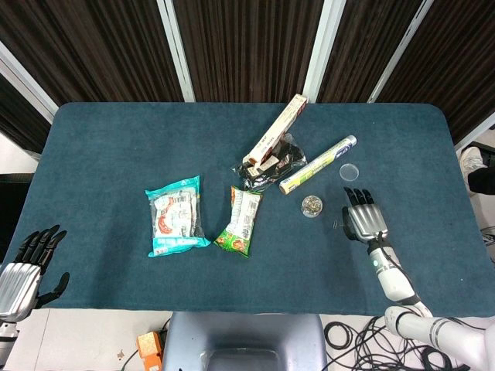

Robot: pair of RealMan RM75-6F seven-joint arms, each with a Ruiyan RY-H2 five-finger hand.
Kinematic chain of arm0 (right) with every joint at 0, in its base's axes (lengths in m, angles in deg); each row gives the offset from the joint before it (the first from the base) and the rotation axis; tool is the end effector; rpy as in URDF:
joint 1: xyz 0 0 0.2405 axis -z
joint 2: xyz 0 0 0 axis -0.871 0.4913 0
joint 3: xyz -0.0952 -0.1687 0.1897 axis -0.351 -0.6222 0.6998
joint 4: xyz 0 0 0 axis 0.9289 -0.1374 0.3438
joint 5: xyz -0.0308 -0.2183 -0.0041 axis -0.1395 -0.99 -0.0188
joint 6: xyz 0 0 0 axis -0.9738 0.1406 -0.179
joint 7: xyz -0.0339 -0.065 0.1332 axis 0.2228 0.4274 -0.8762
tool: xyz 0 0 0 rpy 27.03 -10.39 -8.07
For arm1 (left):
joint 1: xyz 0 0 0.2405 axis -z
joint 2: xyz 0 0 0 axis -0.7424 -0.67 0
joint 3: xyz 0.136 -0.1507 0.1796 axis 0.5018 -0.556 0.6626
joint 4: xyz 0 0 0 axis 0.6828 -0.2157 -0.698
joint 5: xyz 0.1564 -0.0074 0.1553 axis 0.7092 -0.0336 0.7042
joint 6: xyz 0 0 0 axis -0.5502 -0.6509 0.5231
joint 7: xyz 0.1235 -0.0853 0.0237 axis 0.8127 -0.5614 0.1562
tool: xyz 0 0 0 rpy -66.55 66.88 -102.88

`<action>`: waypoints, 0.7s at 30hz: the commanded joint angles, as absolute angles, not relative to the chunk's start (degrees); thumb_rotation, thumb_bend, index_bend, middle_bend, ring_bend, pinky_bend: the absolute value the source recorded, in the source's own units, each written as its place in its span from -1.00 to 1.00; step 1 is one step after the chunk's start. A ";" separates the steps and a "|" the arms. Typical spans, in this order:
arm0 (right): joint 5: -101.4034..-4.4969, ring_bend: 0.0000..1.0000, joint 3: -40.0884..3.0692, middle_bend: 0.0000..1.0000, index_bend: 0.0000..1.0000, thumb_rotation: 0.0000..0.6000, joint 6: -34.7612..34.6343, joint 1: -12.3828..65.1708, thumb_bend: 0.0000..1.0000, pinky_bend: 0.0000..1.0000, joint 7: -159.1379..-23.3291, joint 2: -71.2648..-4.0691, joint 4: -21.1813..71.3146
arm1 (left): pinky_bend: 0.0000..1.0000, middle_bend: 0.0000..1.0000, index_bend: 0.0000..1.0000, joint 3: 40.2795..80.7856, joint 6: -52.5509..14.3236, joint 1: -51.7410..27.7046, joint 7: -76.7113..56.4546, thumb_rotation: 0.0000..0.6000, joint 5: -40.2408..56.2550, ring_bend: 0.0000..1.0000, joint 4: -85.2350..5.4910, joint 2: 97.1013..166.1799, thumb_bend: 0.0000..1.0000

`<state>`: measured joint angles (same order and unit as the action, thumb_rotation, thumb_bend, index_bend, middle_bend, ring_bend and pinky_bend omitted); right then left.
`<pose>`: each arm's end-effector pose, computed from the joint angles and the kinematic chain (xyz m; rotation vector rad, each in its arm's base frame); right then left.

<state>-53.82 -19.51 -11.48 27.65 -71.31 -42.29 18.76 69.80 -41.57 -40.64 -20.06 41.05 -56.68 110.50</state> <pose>-0.2934 -0.3688 0.0074 1.6786 -0.9151 0.6047 -0.3192 0.1891 0.1588 -1.5284 -0.9184 -1.0332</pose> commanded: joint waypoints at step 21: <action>-39.76 -1.00 -12.86 -0.96 0.23 1.00 -12.94 17.10 -0.32 -1.00 -58.26 -47.37 18.25 | -0.87 -0.98 -1.00 69.40 -41.16 -40.47 -20.54 1.00 40.15 -1.00 -56.57 110.32 -0.14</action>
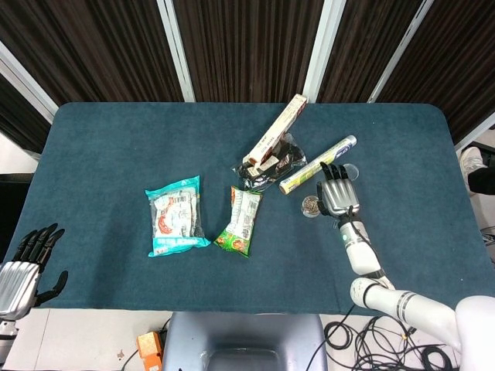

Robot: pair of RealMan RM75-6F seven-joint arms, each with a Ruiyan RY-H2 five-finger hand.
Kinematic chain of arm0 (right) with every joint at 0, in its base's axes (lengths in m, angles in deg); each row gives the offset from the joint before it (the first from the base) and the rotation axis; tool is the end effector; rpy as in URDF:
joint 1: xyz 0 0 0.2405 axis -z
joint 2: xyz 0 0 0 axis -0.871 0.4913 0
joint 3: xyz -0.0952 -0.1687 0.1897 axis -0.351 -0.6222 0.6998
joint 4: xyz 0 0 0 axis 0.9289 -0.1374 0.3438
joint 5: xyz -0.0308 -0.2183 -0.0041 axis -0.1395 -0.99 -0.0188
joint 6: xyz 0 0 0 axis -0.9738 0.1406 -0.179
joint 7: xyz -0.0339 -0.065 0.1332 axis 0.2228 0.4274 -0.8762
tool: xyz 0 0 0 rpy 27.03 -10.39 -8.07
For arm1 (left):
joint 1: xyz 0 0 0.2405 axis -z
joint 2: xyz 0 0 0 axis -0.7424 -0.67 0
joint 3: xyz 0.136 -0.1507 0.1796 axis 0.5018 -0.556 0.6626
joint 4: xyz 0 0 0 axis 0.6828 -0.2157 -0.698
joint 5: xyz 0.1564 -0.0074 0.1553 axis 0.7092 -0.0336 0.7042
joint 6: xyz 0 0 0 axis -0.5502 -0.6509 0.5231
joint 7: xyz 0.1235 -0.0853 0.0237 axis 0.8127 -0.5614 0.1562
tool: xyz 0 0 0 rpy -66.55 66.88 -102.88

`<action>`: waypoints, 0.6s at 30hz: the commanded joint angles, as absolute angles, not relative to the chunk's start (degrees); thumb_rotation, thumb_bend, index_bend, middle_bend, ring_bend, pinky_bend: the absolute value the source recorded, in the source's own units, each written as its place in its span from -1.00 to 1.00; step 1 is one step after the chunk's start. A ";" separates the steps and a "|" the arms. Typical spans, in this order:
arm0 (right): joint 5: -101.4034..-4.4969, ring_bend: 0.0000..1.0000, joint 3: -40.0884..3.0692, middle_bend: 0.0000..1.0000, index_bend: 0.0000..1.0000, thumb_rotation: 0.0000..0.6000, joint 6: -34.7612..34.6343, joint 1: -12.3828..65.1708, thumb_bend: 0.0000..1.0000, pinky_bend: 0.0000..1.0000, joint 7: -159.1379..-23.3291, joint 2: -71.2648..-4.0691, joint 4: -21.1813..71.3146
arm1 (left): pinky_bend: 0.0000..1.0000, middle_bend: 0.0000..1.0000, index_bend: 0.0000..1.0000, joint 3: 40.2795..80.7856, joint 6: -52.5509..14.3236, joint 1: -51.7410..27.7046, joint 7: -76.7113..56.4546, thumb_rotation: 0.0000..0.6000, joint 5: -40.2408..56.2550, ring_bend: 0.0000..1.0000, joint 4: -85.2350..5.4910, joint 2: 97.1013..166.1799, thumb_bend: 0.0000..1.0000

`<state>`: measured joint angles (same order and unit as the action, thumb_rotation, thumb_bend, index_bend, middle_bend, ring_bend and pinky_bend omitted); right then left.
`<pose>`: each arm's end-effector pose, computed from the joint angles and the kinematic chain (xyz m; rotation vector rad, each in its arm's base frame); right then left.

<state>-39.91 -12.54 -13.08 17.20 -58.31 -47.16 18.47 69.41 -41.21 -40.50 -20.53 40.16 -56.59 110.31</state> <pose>-0.2171 -0.4254 -0.0097 1.6414 -0.8910 0.6440 -0.3211 0.1919 0.1613 -1.5138 -0.9241 -1.0302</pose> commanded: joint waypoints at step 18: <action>-40.08 -1.00 -15.44 -0.96 -0.12 1.00 -12.46 17.03 -0.32 -1.00 -58.37 -46.83 19.09 | -0.87 -0.98 -1.00 69.27 -41.19 -40.42 -20.50 1.00 40.06 -1.00 -56.57 110.36 -0.14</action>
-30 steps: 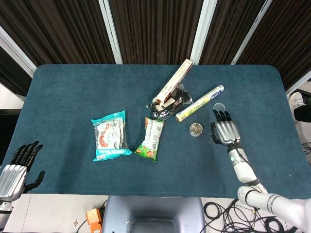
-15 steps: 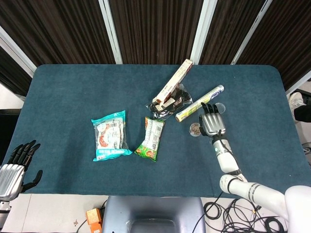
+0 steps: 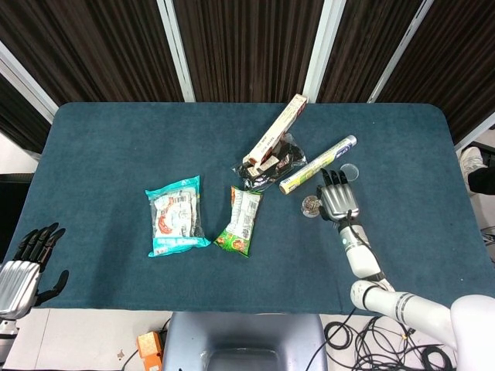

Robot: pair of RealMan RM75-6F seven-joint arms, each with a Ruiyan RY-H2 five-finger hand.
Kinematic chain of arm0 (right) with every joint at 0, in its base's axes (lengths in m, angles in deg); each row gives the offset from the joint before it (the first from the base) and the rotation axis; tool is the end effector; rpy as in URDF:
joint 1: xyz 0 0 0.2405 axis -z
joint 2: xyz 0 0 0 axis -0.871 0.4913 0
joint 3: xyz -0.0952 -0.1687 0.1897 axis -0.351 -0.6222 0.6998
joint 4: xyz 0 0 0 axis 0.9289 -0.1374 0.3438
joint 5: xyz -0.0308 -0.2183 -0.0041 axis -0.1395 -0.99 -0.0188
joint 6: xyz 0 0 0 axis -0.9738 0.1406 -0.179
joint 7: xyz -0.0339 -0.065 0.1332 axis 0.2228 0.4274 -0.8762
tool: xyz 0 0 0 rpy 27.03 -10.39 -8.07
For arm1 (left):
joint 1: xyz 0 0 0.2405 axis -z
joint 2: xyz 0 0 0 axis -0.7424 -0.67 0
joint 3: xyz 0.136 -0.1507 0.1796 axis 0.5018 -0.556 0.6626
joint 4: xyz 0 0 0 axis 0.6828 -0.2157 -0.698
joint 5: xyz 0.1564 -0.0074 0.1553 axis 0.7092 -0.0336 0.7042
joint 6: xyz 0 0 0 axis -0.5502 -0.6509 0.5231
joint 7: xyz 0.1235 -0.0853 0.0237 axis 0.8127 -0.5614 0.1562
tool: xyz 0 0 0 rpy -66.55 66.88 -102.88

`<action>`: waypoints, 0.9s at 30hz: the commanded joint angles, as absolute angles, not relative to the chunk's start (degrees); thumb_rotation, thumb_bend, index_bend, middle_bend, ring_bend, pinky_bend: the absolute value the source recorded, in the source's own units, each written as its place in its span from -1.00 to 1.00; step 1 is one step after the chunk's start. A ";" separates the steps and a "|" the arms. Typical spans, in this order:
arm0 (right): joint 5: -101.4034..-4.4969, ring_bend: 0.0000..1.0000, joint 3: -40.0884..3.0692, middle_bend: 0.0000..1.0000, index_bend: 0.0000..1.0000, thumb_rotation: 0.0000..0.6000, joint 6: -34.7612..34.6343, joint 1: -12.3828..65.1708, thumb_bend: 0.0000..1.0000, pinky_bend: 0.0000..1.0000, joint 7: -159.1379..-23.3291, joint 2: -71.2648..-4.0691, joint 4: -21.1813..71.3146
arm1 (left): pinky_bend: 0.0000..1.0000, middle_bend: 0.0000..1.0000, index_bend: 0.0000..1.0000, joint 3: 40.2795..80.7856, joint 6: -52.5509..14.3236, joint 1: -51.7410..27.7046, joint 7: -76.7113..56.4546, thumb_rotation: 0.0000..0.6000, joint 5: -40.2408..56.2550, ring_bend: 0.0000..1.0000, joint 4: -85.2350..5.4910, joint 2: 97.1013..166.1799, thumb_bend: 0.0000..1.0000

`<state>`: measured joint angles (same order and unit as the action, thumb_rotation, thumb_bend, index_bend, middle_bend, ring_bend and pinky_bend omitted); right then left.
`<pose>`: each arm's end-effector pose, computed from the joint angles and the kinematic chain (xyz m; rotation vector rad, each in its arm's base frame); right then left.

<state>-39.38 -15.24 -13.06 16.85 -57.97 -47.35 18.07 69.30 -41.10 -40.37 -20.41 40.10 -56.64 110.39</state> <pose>-0.2238 -0.4191 -0.0171 1.6757 -0.8782 0.6006 -0.3205 0.1930 0.1608 -1.5142 -0.9229 -1.0316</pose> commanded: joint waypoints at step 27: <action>-71.47 -1.00 -33.74 -1.00 -0.89 1.00 29.68 53.83 -0.32 -1.00 -84.87 -24.66 36.50 | -0.87 -0.98 -1.00 70.33 -41.31 -40.62 -18.10 1.00 41.89 -1.00 -57.54 110.89 -0.14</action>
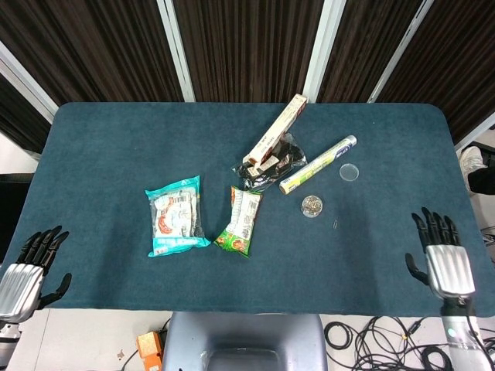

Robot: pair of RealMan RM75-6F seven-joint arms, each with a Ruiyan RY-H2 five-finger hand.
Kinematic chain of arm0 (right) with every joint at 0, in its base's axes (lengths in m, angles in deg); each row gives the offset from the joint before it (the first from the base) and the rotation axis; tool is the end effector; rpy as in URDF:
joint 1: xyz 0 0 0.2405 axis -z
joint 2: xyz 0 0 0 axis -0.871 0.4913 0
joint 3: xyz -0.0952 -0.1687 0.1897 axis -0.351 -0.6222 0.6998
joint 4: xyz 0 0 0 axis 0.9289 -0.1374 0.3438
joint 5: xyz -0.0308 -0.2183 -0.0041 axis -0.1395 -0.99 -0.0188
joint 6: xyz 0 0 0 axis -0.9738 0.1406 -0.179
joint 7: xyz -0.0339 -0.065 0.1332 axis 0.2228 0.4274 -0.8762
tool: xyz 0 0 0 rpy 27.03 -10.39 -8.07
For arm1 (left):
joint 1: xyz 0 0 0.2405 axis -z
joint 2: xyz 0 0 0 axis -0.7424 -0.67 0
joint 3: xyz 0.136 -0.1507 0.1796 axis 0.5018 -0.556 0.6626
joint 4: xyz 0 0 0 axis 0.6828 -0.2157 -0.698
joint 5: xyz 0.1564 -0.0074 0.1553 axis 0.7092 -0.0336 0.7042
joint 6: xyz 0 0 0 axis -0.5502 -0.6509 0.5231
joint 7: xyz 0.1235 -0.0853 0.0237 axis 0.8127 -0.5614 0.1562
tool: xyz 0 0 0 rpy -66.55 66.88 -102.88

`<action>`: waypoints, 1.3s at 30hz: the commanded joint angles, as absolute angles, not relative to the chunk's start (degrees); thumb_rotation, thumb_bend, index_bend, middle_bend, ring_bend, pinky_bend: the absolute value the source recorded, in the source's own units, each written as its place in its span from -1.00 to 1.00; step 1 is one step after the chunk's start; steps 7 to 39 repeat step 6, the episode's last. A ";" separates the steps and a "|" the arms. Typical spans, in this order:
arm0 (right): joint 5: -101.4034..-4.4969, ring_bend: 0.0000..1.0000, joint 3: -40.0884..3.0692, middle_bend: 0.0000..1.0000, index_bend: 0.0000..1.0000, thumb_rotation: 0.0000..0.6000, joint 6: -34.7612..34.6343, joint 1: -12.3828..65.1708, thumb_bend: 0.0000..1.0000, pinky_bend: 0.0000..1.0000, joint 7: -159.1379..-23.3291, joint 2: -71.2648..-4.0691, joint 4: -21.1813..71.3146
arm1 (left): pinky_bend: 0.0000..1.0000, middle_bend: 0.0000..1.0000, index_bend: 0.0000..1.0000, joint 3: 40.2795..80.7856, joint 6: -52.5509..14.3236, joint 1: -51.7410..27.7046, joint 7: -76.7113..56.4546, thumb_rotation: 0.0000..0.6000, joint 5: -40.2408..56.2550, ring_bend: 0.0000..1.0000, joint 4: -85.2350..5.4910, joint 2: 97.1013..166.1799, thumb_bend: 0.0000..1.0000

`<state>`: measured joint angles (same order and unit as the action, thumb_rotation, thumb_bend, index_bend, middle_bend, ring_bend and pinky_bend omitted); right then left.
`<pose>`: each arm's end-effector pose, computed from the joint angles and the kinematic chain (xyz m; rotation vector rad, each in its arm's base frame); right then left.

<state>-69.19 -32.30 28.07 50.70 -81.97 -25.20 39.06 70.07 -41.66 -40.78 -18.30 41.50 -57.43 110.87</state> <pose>-0.3339 -0.1958 0.1308 1.3602 -0.8145 0.8316 -0.3157 0.1867 0.1544 -1.5397 -0.9091 -1.0266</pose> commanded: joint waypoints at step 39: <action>-72.44 -1.00 -32.96 -1.00 -0.90 1.00 28.35 54.54 -0.32 -1.00 -86.04 -24.00 37.12 | -0.87 -0.98 -1.00 70.82 -41.05 -40.20 -17.62 1.00 43.27 -1.00 -57.64 111.00 -0.14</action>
